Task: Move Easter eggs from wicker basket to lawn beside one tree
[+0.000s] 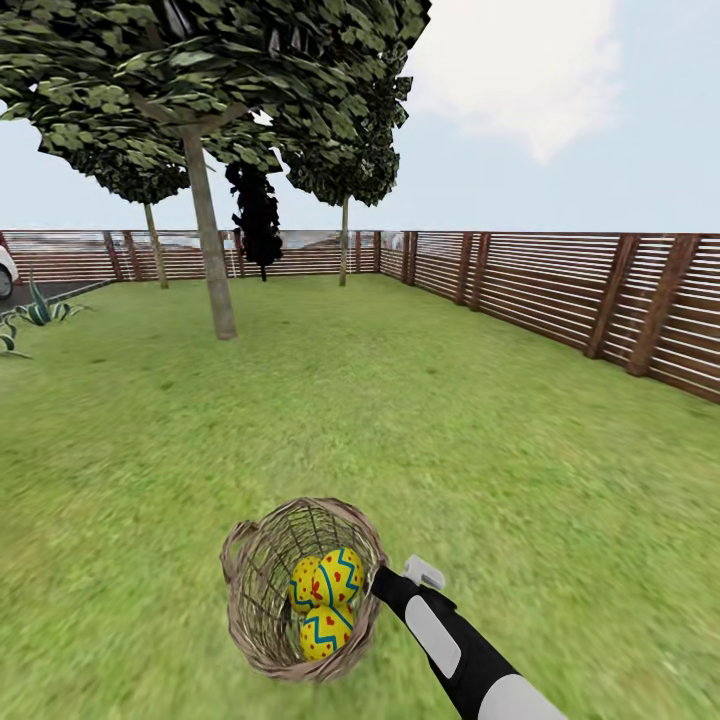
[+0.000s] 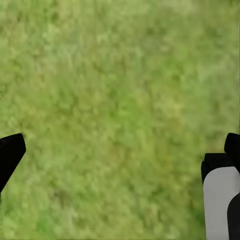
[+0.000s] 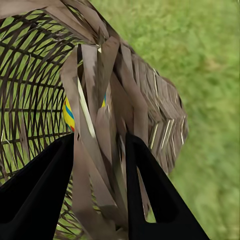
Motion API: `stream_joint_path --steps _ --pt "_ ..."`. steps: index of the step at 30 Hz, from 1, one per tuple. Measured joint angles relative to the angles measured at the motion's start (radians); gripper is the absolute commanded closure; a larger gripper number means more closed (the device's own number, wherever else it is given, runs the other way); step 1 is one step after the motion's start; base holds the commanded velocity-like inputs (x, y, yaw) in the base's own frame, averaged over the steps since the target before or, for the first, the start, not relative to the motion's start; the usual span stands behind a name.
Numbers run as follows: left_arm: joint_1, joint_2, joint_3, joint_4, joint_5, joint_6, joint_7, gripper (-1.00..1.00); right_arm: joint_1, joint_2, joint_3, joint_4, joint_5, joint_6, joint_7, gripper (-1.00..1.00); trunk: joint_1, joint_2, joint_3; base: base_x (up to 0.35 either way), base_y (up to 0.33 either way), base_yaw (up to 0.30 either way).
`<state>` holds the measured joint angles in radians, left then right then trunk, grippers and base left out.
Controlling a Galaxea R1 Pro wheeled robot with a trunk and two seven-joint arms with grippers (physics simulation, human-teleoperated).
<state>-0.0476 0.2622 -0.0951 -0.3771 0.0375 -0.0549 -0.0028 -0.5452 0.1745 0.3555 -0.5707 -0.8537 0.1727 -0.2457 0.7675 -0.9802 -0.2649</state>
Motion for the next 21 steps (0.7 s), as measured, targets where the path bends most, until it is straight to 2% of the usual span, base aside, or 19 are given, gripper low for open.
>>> stream_joint_path --steps 6,13,21 --pt "0.000 0.000 0.000 0.000 0.000 0.000 0.000 -1.00 0.000 0.000 0.000 0.000 0.000 0.000 0.000 1.00 0.000 0.000 0.000 0.329 0.000 0.006" --pt "0.000 0.000 0.000 0.000 0.000 0.000 0.001 -1.00 0.000 0.000 0.000 0.000 -0.001 0.000 0.000 1.00 0.000 0.000 0.000 0.329 0.000 0.138" --pt "0.000 0.000 0.000 0.001 0.000 0.000 0.001 -1.00 0.000 0.000 0.001 0.000 0.000 0.000 0.000 1.00 0.000 0.000 0.000 0.329 0.000 0.008"
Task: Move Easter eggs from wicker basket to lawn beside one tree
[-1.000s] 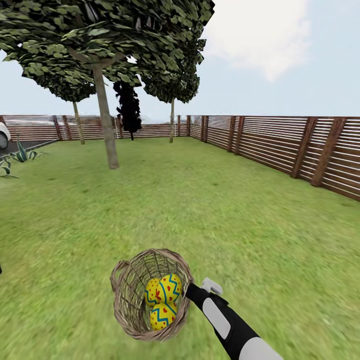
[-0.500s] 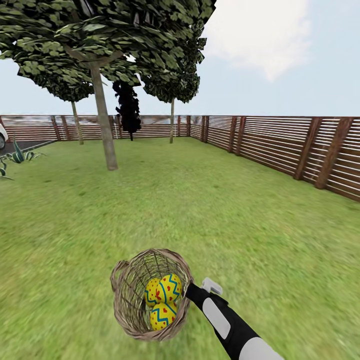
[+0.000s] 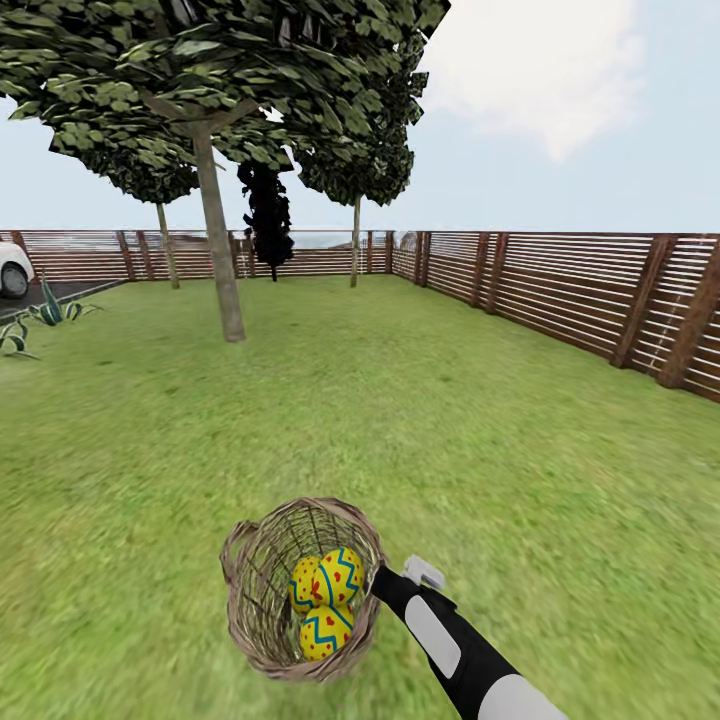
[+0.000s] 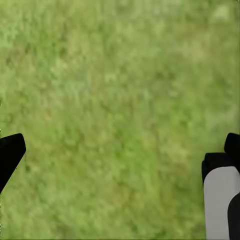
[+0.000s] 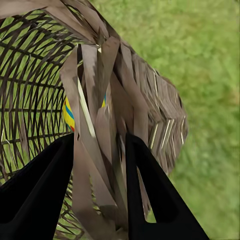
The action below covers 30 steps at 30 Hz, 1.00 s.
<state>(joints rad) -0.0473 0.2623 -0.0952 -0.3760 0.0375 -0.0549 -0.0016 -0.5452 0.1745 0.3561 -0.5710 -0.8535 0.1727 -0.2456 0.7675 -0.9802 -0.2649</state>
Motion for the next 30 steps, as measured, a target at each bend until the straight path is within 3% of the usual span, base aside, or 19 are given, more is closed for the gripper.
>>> stream_joint_path --steps 30 --pt "0.000 0.001 0.001 0.002 0.000 0.000 -0.001 -1.00 0.000 0.000 0.001 0.000 0.000 0.000 0.000 1.00 0.000 0.000 0.000 0.329 0.000 0.000"
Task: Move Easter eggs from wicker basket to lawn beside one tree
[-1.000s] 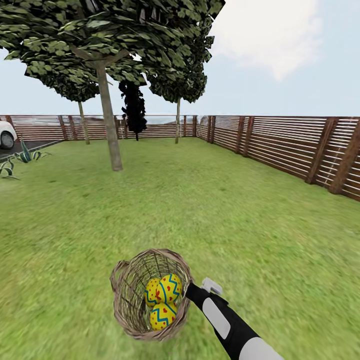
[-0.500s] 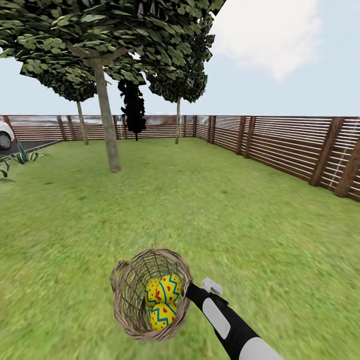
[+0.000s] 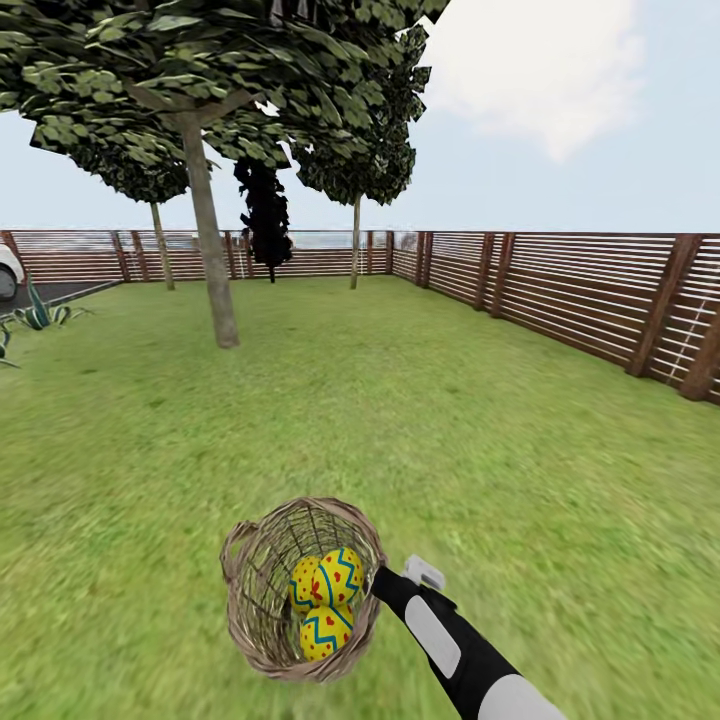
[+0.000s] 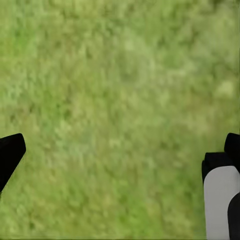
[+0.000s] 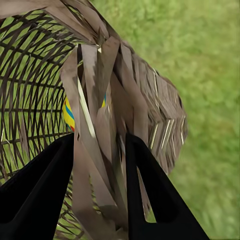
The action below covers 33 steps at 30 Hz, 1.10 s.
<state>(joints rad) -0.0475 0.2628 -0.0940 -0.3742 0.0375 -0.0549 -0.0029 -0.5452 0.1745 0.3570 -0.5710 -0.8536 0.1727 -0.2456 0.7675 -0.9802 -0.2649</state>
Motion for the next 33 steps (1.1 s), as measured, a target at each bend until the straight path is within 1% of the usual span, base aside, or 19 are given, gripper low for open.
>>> stream_joint_path --steps 33 --pt "0.000 0.000 -0.001 -0.001 0.000 0.000 0.001 -1.00 0.000 0.000 0.002 0.001 0.000 0.000 0.000 1.00 0.000 0.000 0.000 0.329 0.000 0.000"
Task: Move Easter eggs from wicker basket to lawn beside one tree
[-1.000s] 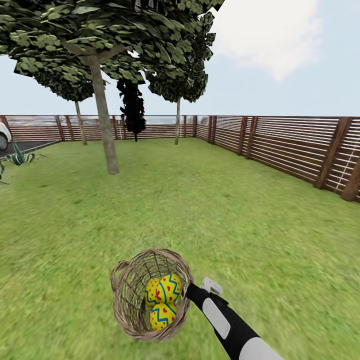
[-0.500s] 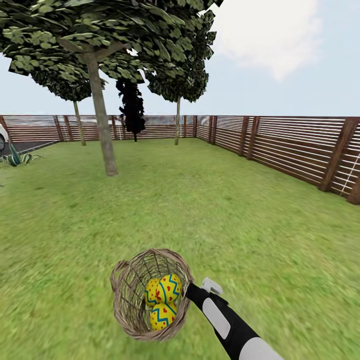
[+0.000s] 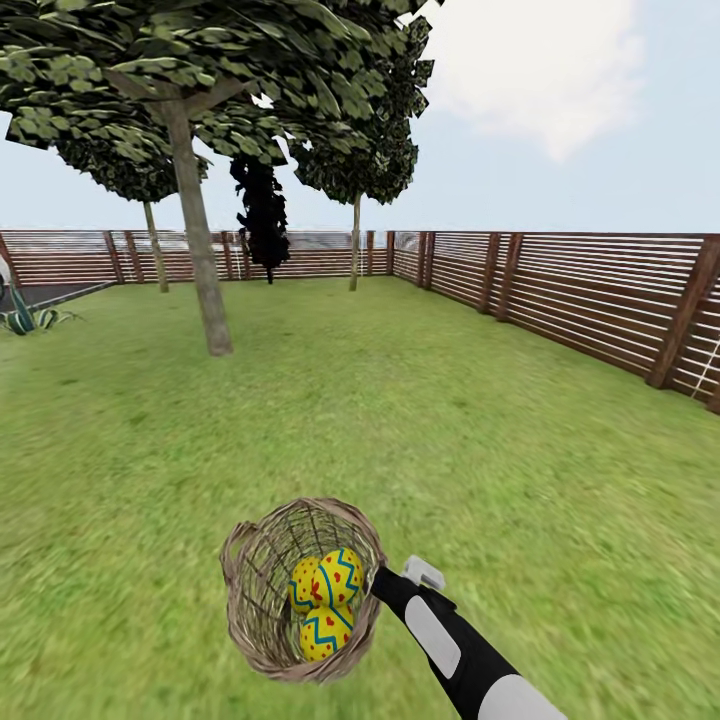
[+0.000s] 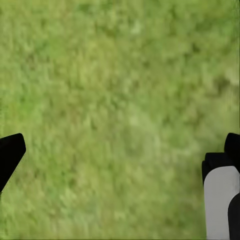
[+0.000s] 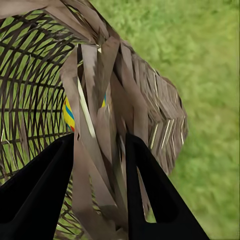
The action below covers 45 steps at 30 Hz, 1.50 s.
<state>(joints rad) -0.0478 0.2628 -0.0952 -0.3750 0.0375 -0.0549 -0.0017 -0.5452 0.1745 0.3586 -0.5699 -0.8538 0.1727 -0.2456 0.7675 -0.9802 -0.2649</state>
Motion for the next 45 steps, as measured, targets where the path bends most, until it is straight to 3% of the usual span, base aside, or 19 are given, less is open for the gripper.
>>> stream_joint_path --steps 27,45 --pt "0.001 0.000 0.000 0.000 0.000 0.000 0.000 -1.00 0.000 0.000 0.000 0.000 0.000 -0.001 0.000 1.00 0.000 0.000 0.000 0.329 0.000 0.001" --pt "0.001 0.000 0.000 0.000 0.000 0.000 0.000 -1.00 0.000 0.000 0.001 0.000 0.000 0.000 0.000 1.00 0.000 0.000 0.000 0.330 0.000 0.098"
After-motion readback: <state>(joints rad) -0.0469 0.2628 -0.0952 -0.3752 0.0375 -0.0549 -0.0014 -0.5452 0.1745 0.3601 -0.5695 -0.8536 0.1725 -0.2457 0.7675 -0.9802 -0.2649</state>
